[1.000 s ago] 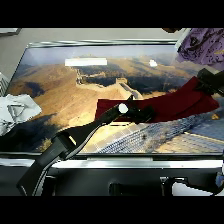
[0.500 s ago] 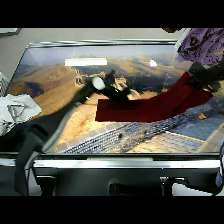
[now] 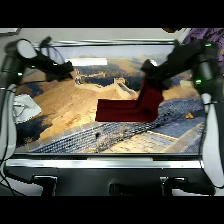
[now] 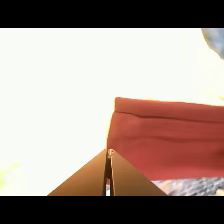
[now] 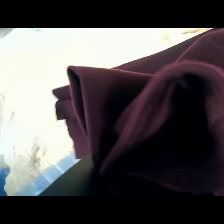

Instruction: Fold the clothes and pants, and hang the long-sleeved shirts on hangers.

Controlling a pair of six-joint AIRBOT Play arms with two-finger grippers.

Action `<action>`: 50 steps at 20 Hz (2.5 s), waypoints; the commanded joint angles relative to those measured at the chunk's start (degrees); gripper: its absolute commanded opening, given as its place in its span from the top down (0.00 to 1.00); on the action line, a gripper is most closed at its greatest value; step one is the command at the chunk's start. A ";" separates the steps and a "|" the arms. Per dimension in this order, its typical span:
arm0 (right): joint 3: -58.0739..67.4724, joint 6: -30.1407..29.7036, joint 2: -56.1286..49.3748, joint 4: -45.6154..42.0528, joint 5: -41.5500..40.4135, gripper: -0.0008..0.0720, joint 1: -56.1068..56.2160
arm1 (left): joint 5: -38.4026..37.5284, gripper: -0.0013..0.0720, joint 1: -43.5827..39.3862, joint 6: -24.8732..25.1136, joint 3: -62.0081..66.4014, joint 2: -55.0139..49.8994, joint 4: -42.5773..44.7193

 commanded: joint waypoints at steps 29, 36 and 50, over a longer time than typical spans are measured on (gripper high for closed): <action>0.24 -16.85 -4.57 19.34 10.45 0.33 -6.47 | -4.28 0.96 5.90 2.32 -2.34 2.10 1.42; -11.02 -40.81 -4.33 21.97 -3.32 0.31 -34.47 | -4.28 0.96 8.26 2.34 -2.29 2.38 1.38; -30.88 -56.92 -18.36 34.51 11.52 0.34 -23.26 | -4.31 0.96 8.87 2.36 -2.29 2.38 1.38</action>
